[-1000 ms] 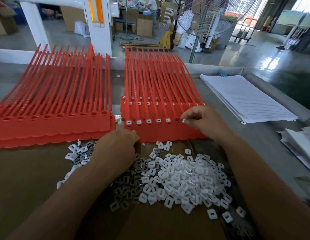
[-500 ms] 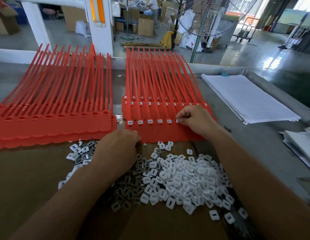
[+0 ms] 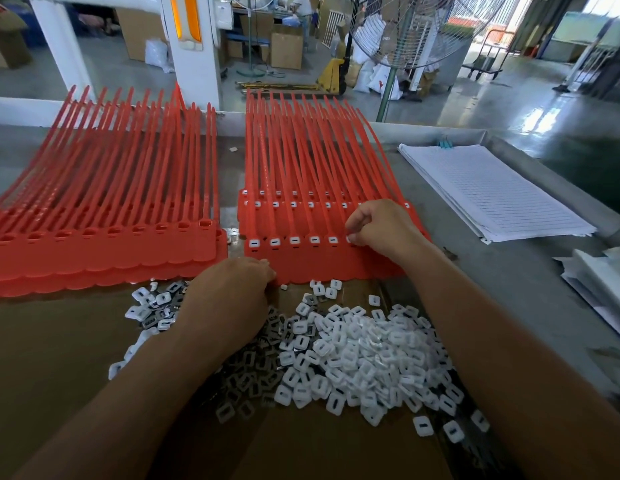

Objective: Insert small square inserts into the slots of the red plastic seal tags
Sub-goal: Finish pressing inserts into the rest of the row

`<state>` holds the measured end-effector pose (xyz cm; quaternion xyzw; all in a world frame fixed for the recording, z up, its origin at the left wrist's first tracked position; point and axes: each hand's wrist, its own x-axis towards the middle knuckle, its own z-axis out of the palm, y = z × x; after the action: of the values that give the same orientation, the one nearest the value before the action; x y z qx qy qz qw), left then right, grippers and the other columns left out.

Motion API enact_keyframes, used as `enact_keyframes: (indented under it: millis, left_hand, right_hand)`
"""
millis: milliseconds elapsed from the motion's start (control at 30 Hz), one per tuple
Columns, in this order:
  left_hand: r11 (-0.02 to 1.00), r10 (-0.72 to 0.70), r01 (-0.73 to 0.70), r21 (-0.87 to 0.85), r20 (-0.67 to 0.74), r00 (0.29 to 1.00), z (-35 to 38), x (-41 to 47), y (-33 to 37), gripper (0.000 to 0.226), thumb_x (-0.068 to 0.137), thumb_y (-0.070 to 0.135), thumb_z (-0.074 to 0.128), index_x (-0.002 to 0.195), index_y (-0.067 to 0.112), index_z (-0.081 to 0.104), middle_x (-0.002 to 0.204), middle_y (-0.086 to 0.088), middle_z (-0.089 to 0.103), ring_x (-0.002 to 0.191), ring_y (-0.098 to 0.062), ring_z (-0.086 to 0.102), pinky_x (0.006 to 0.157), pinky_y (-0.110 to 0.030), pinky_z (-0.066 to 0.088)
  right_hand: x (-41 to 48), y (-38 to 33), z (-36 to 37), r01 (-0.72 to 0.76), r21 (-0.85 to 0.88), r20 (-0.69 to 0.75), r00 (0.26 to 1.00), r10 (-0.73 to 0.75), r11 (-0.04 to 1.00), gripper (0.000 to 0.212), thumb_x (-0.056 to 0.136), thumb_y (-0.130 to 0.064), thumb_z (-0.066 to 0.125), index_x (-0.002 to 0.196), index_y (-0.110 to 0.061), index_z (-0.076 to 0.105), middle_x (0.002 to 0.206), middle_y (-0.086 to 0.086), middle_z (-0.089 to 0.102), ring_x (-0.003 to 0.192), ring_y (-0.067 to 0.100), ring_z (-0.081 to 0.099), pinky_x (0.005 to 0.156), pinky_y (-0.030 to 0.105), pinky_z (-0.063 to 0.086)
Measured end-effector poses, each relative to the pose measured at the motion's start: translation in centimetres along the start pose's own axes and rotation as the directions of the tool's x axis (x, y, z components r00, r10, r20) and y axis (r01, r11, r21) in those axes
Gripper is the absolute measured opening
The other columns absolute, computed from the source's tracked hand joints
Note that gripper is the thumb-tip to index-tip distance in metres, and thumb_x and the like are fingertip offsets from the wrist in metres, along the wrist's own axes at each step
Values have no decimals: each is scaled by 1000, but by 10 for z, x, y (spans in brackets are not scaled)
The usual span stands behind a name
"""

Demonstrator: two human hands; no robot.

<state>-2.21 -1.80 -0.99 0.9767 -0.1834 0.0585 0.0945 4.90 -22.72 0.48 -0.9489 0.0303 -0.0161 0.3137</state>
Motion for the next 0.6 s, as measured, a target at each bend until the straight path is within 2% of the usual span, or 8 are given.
enact_keyframes:
  millis: [133,333,467,533,600]
  left_hand:
    - [1000,1,-1,9,-7,1000,1,1,0,40,92,10,33,126,22,52,132,6,51,117,-13,49,94,-25,39]
    - [1000,2,-2,-5,-15,1000,1,0,-1,39,92,10,34,123,22,54,130,6,53,116,-13,50,94,-26,40]
    - [1000,3,-4,-17,-21,1000,-1,0,0,40,91,10,35,124,22,54,131,7,52,117,-13,50,95,-26,39]
    - [1000,-2,2,-21,-15,1000,-1,0,0,40,91,9,36,124,23,54,132,7,51,118,-13,49,96,-27,39]
    - [1000,-11,11,-27,-12,1000,-1,1,0,40,91,9,36,124,23,54,133,7,51,118,-12,49,97,-27,39]
  right_hand:
    - [4,-5,-3,-85,8,35,996,85,996,27,70,-7,76,65,-26,58,103,2,66,105,19,57,94,34,44]
    - [8,-11,-4,-119,-29,54,991,120,992,20,72,-7,74,68,-22,61,102,0,66,102,16,55,83,27,39]
    - [4,-6,-3,-77,-25,21,997,77,997,25,73,-9,74,65,-26,58,97,-1,65,101,16,57,90,31,44]
    - [0,-2,-2,-23,-16,6,1000,24,1000,22,76,-9,72,69,-24,59,87,-4,62,92,14,58,84,28,45]
    - [-5,2,-2,38,-13,-22,999,-38,999,11,81,-9,67,82,-20,65,85,-6,60,85,9,56,76,21,40]
